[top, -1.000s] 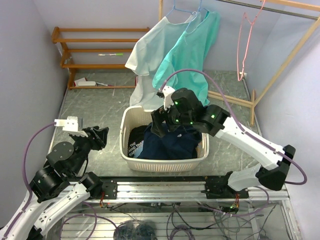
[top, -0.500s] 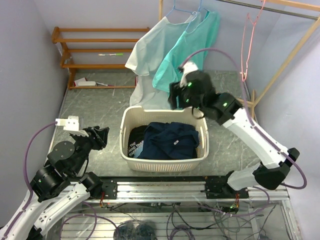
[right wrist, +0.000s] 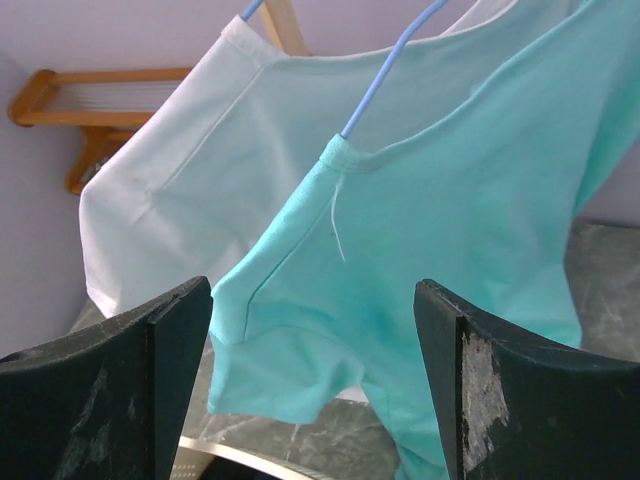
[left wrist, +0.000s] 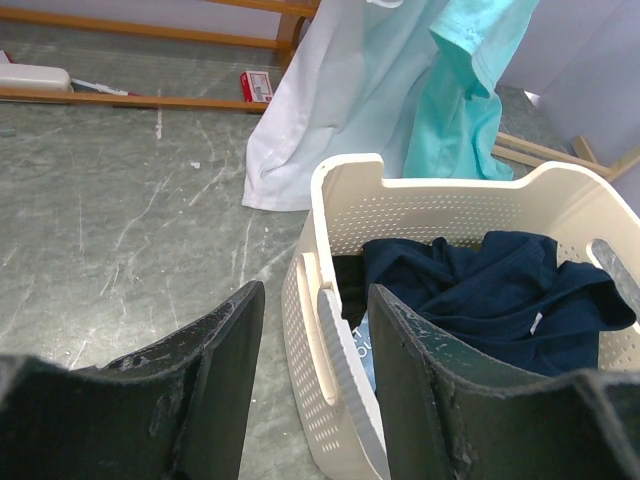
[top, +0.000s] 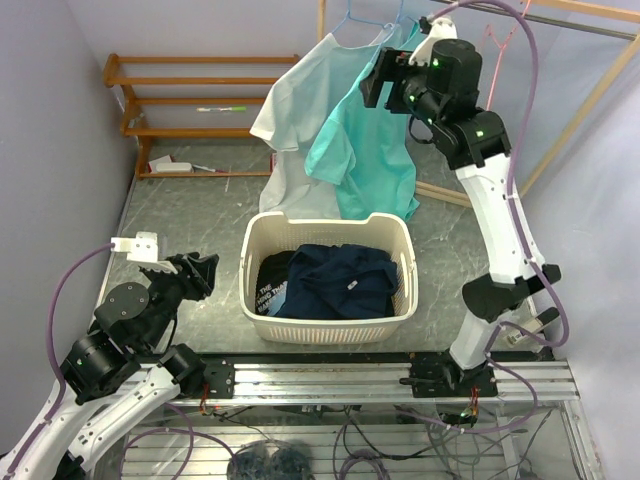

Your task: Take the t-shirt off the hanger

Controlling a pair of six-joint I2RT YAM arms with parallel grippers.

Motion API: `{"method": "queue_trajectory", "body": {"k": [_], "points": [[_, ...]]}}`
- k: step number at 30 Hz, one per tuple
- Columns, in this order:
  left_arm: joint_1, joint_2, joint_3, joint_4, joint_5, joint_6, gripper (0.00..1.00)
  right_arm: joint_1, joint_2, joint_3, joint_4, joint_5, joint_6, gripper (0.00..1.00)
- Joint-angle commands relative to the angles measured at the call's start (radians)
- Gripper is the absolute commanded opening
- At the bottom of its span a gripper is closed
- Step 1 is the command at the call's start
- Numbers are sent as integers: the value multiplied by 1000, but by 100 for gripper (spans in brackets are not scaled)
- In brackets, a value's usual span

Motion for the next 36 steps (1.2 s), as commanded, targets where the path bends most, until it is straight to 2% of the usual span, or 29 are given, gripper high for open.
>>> {"method": "queue_trajectory", "body": {"k": [1,9,16,22,28,34,36], "points": [[-5,-13,6,8,13,7,57,-4,57,-3,68,-65,41,80],[-5,-13,6,8,13,7,57,-2,107,-19,137,-55,69,70],[-5,-17,6,6,8,5,57,1,146,-3,159,12,86,60],[-6,-10,7,6,8,5,57,13,102,-75,244,44,107,60],[-6,-16,7,5,4,4,57,36,136,-36,251,87,109,69],[-6,-15,6,3,1,4,57,84,70,-173,354,97,123,70],[-5,-13,7,4,5,4,57,102,82,-163,340,143,110,70]]}}
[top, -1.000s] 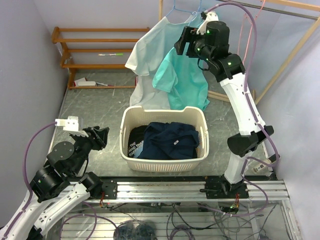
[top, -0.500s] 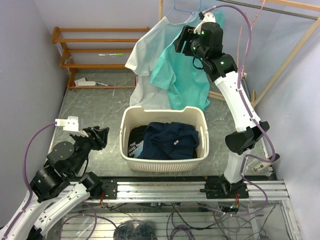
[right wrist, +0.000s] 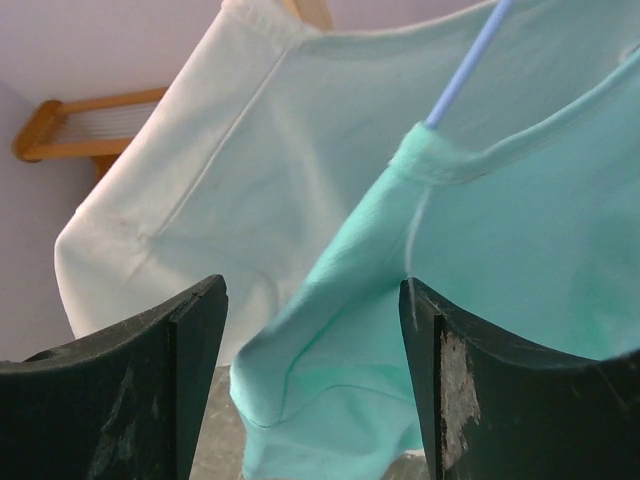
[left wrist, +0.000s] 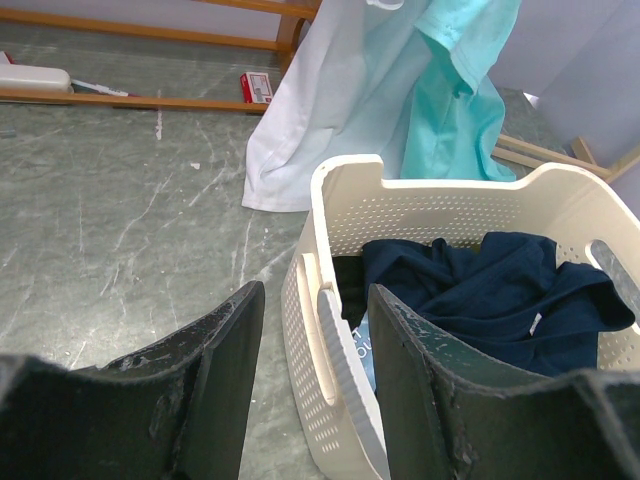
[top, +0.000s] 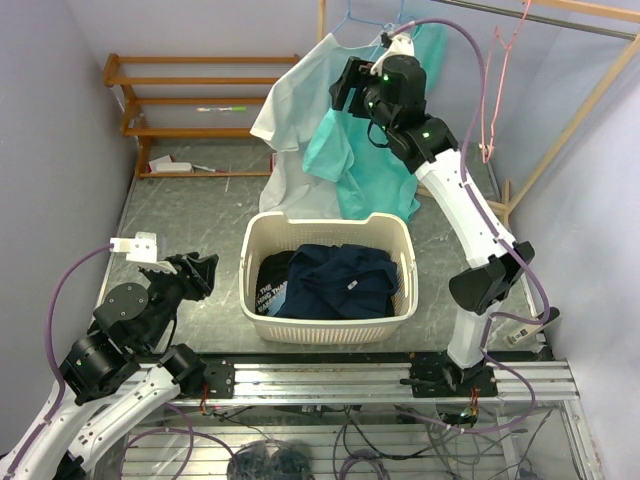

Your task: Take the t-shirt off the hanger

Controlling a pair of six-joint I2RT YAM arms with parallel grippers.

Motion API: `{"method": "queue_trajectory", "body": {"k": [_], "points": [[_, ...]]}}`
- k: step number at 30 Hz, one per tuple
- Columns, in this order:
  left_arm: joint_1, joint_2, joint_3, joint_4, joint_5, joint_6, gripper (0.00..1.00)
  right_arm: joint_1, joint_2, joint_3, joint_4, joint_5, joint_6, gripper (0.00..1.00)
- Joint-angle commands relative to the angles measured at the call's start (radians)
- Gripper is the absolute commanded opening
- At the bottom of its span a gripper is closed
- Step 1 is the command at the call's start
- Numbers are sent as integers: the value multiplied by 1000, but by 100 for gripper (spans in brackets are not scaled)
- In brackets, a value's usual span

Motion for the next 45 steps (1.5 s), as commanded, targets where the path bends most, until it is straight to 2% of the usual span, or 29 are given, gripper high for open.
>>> {"method": "queue_trajectory", "body": {"k": [1,5,8,11,23,25,30,37,41,42,43,45], "points": [[-6,-9,8,4,5,5,57,39,-1,11,25,94,-8,69],[-5,-9,8,3,4,4,57,42,87,148,-110,233,13,61],[-6,-14,7,3,2,4,57,42,43,59,-91,332,12,52],[-5,-11,7,4,4,5,56,35,-56,-99,-5,392,-14,50],[-5,-12,6,6,10,7,56,-23,-197,-214,28,425,-93,42],[-6,-13,6,6,10,8,56,-25,-178,-181,1,402,-93,37],[-5,-14,6,6,10,8,56,-63,-144,-129,-35,360,-94,19],[-5,-16,7,8,10,10,56,-82,-145,-130,-47,326,-85,20],[-6,-16,6,8,12,10,56,-89,-154,-141,-41,320,-87,37],[-5,-16,7,8,12,10,56,-91,-151,-137,-45,318,-86,34],[-6,-16,6,8,12,10,56,-93,-147,-129,-50,316,-86,25],[-5,-15,6,8,12,10,56,-97,-141,-118,-52,314,-90,2]]}}
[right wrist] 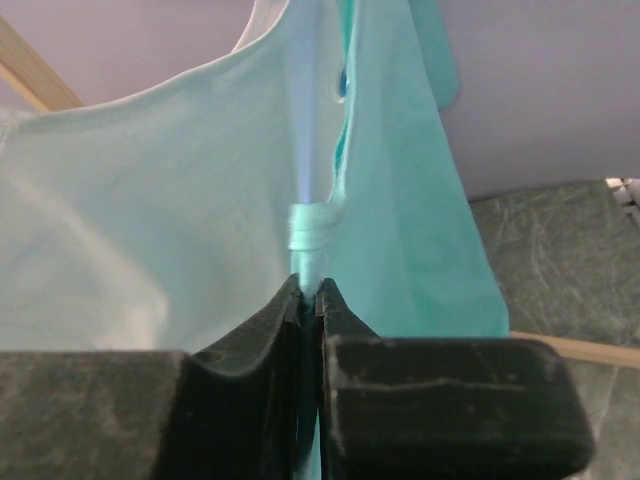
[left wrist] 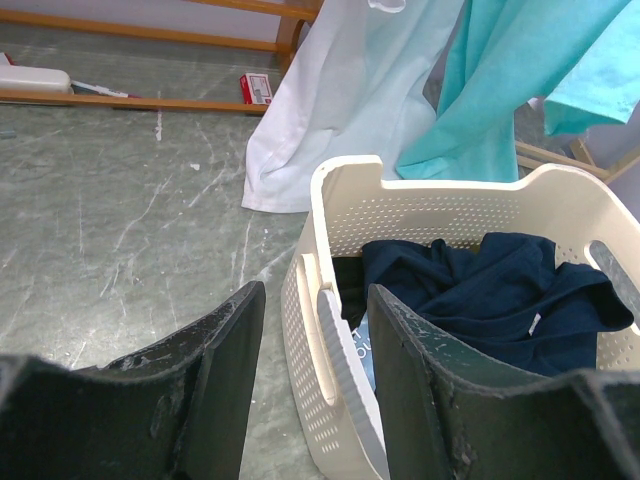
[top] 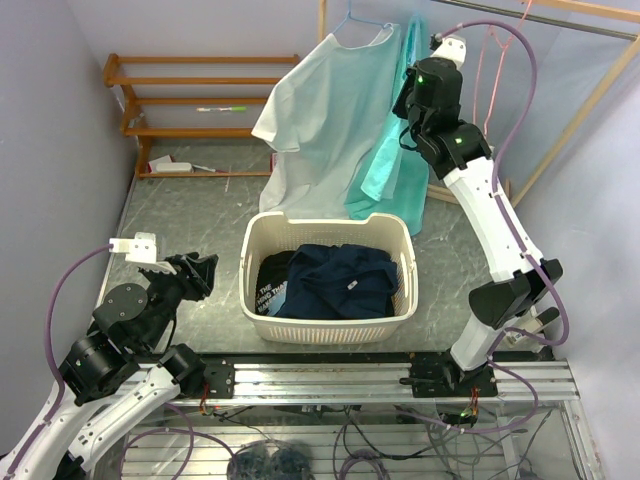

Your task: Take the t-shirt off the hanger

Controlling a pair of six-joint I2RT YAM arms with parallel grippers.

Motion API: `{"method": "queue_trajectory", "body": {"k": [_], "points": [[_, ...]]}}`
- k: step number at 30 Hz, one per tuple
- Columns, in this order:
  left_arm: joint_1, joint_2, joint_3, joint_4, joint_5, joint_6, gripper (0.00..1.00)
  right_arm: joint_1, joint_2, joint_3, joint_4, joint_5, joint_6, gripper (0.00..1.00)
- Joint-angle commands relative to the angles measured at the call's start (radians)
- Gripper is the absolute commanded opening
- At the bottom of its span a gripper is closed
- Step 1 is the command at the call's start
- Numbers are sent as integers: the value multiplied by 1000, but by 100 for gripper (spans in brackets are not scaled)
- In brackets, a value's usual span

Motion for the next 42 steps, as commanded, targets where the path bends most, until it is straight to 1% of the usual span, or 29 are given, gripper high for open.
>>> {"method": "queue_trajectory", "body": {"k": [1,5,11,20,24,29,35,39,42], "points": [[-5,-13,6,8,11,10,56,-16,10,39,-15,-1,-6,0],[-5,-12,7,8,12,10,56,-17,1,34,27,-5,-40,0],[-6,-10,6,8,13,11,55,-20,-55,-15,166,-8,-121,0],[-4,-16,6,11,18,13,56,-21,-146,-31,241,-26,-187,0],[-6,-13,6,12,20,13,56,-21,-200,-51,222,-51,-180,0],[-5,-13,5,14,24,14,57,-20,-276,-97,112,-121,-124,0],[-6,-10,2,20,35,17,57,-20,-443,-267,40,-260,-69,0],[-6,4,3,21,42,20,56,-21,-473,-252,-43,-339,-51,0],[-5,6,3,18,42,19,57,-20,-476,-219,-86,-430,-56,0]]}}
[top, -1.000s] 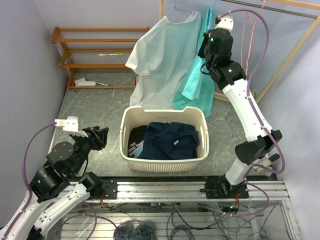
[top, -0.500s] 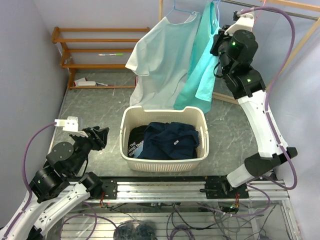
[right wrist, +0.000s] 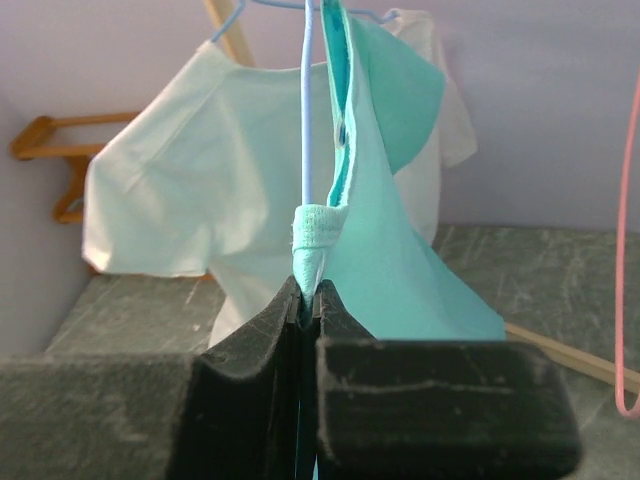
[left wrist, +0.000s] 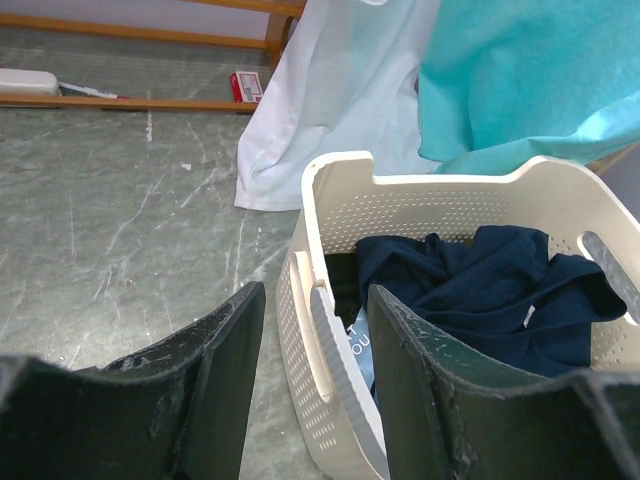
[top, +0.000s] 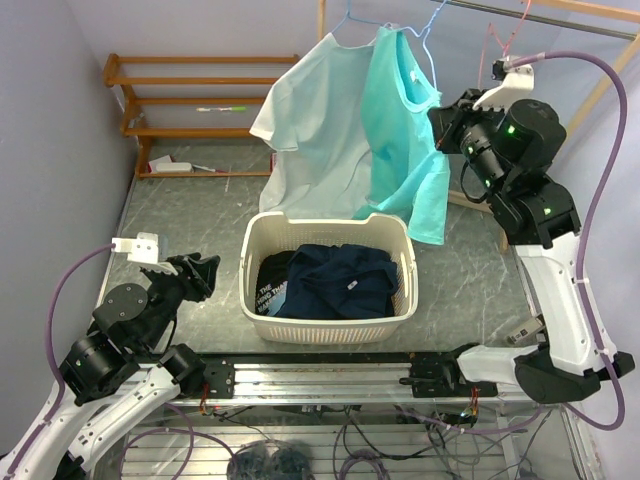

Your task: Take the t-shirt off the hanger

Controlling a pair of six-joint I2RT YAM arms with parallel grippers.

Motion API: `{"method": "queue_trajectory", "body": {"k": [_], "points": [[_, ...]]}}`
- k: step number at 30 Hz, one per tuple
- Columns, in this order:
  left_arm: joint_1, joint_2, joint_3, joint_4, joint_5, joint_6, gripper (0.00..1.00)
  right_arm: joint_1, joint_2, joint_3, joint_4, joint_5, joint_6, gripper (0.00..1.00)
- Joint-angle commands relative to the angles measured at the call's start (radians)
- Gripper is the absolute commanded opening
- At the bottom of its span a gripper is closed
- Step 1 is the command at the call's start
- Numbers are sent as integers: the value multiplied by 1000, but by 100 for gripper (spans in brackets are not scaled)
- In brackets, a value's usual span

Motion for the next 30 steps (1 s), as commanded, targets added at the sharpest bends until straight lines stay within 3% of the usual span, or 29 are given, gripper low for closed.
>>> {"method": "queue_trajectory", "body": {"k": [1,12,30], "points": [[-5,6,4,19,15,10,56,-3,-18,47,-34,-188,17,0],[-5,9,3,19,12,10,56,-3,-162,38,213,-401,70,0],[-5,3,4,19,12,10,56,-3,-255,278,203,-541,184,0]]}}
